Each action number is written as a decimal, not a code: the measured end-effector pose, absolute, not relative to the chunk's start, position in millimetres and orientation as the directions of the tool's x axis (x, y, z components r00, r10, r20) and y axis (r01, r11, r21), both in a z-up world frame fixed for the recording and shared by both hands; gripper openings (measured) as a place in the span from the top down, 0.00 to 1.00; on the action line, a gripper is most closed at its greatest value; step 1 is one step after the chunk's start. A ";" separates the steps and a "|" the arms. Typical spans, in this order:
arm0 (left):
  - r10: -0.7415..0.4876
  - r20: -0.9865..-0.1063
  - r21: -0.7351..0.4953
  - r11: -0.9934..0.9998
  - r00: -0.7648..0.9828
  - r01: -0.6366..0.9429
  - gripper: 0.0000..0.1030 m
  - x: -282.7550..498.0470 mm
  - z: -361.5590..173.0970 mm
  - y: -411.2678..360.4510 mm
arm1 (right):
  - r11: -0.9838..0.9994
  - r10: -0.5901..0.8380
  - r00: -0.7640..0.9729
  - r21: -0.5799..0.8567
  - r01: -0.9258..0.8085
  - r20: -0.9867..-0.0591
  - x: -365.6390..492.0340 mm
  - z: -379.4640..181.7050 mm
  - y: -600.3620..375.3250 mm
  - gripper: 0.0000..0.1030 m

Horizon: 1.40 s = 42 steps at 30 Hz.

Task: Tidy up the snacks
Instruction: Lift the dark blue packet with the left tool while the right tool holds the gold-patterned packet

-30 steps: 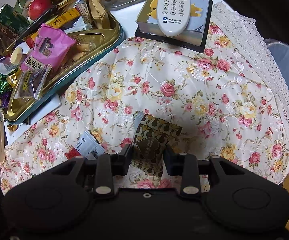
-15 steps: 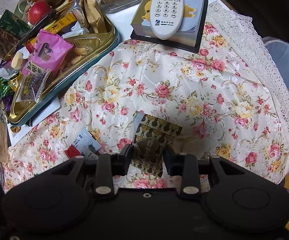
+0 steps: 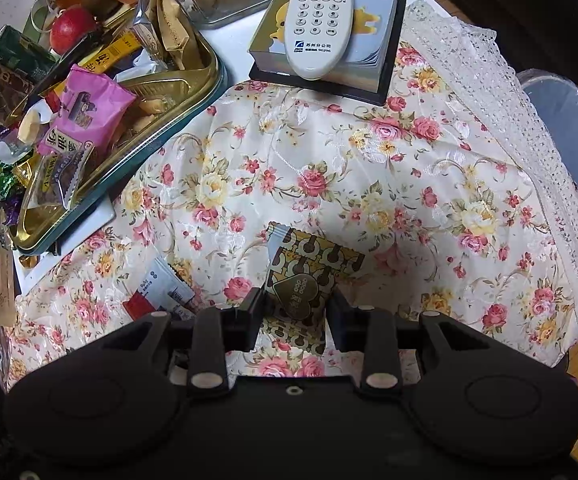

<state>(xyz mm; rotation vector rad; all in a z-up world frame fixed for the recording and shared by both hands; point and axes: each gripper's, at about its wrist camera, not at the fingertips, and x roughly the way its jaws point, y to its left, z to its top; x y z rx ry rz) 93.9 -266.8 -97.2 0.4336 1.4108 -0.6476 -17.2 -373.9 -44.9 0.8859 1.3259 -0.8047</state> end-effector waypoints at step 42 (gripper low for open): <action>-0.102 -0.995 -0.089 0.865 0.001 0.493 0.59 105.9 -74.6 -226.1 | 0.440 0.112 0.057 0.101 0.892 -0.992 -19.2 -52.2 -369.8 0.65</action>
